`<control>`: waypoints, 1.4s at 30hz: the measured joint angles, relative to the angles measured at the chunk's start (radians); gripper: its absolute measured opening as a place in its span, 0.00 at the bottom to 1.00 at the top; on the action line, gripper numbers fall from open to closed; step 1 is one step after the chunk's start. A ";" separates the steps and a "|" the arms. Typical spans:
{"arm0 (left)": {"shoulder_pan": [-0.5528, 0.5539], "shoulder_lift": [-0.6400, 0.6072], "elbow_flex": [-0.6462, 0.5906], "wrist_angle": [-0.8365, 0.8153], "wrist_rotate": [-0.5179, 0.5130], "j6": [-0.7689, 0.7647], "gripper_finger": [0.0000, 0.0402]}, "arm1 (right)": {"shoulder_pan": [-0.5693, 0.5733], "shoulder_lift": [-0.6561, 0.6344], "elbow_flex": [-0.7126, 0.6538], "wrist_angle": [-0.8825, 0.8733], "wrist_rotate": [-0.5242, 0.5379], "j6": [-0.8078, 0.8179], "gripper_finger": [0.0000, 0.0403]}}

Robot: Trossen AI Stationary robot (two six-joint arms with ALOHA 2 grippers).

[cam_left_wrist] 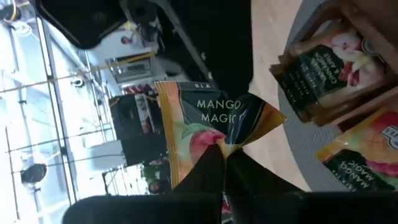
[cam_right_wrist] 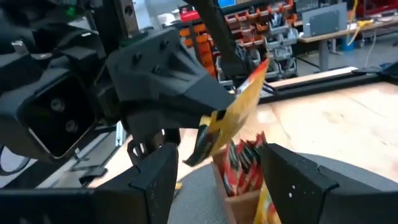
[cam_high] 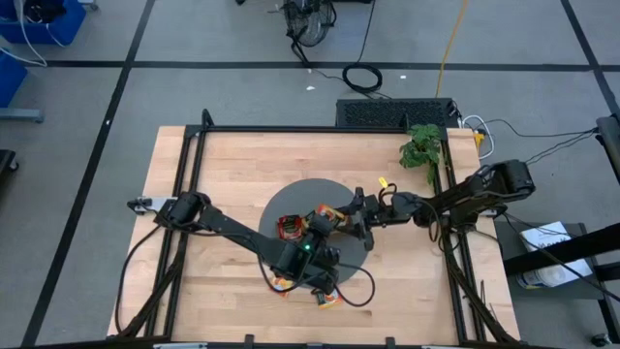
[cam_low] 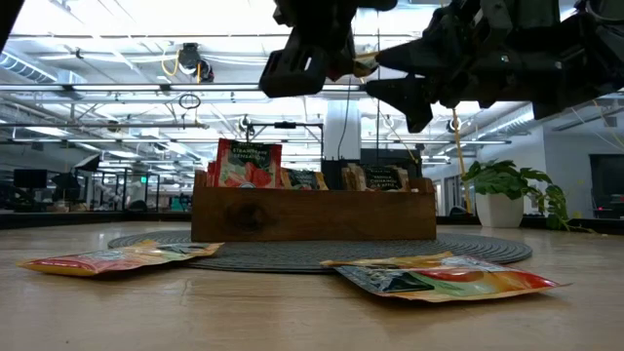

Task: Pick & Place Tea
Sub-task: Put the yellow tea bag into the middle section of the wooden organizer

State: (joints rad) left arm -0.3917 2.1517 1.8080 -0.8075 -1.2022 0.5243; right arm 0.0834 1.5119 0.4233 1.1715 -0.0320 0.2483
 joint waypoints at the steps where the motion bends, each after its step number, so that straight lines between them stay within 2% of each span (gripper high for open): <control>1: -0.004 0.000 0.000 0.009 0.000 0.014 0.02 | -0.001 0.005 0.003 0.005 -0.001 -0.005 0.53; 7: -0.015 0.000 0.000 0.040 0.074 0.027 0.01 | -0.005 0.005 0.002 0.014 -0.052 -0.025 0.53; 13: -0.014 0.000 0.000 0.052 0.088 0.023 0.01 | -0.005 0.005 0.006 0.037 -0.121 -0.019 0.50; 17: -0.014 0.000 0.000 0.057 0.096 0.024 0.02 | -0.005 0.005 0.006 0.030 -0.125 -0.022 0.38; 23: -0.014 0.000 0.000 0.062 0.110 0.013 0.01 | -0.006 0.005 0.006 0.013 -0.123 -0.069 0.05; 26: -0.014 0.000 0.000 0.078 0.111 -0.013 0.02 | -0.006 0.005 0.007 0.006 -0.124 -0.086 0.01; 30: -0.023 -0.011 -0.003 0.105 0.119 -0.151 0.13 | -0.005 0.003 0.007 -0.015 -0.129 -0.107 0.00; 32: -0.033 -0.047 -0.003 0.099 0.177 -0.248 0.19 | -0.004 0.000 0.007 -0.024 -0.131 -0.114 0.00; 37: -0.060 -0.212 0.002 0.032 0.444 -0.482 0.28 | -0.006 0.003 0.004 -0.054 -0.095 -0.140 0.00; 40: -0.081 -0.300 -0.039 0.040 0.589 -0.540 0.29 | -0.004 -0.007 0.018 -0.054 -0.066 -0.171 0.00; 42: -0.100 -0.362 -0.098 0.084 0.621 -0.533 0.29 | -0.005 -0.030 0.049 -0.157 -0.054 -0.195 0.00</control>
State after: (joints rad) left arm -0.4914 1.7899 1.7104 -0.7236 -0.5811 -0.0089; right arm 0.0788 1.4820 0.4723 1.0145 -0.0856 0.0533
